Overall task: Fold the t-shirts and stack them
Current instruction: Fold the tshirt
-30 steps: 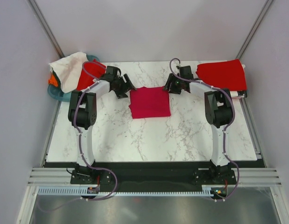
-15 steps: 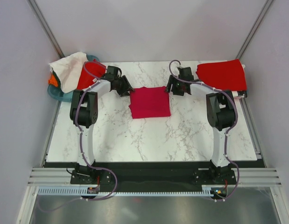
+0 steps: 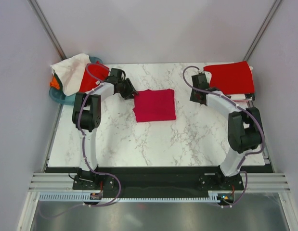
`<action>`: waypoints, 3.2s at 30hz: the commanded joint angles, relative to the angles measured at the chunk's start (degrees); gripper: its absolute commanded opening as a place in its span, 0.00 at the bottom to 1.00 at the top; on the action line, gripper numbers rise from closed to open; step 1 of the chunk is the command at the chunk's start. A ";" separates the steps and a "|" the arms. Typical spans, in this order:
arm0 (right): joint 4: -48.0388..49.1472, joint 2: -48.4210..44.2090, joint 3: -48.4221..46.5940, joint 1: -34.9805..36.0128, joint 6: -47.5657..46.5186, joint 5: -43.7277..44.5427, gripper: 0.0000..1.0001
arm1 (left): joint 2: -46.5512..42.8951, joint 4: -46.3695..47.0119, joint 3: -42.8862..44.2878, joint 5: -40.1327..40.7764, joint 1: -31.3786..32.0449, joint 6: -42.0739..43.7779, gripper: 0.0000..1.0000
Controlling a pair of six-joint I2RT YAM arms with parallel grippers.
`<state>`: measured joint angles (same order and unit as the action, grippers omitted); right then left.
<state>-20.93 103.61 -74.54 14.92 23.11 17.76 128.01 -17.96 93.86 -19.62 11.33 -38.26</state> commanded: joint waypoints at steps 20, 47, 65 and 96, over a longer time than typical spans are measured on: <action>52.54 -19.24 48.17 -16.22 39.63 -2.55 0.40 | -3.29 5.65 -6.50 -4.20 0.01 3.46 0.46; 81.40 18.73 33.59 -29.33 55.20 -19.34 0.26 | -4.34 6.00 -7.64 -4.38 -0.96 3.81 0.43; 83.51 0.56 53.86 -29.16 54.32 -23.38 0.00 | -5.05 6.53 -8.52 -5.08 -1.14 3.54 0.43; 5.72 -70.93 60.40 -16.42 39.74 -21.36 0.72 | -7.95 8.11 -11.51 -4.82 -0.96 2.05 0.56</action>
<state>-6.85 30.26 -10.55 -2.83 67.79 -3.44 122.61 -10.13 83.05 -25.19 10.35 -37.28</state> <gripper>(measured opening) 0.741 0.559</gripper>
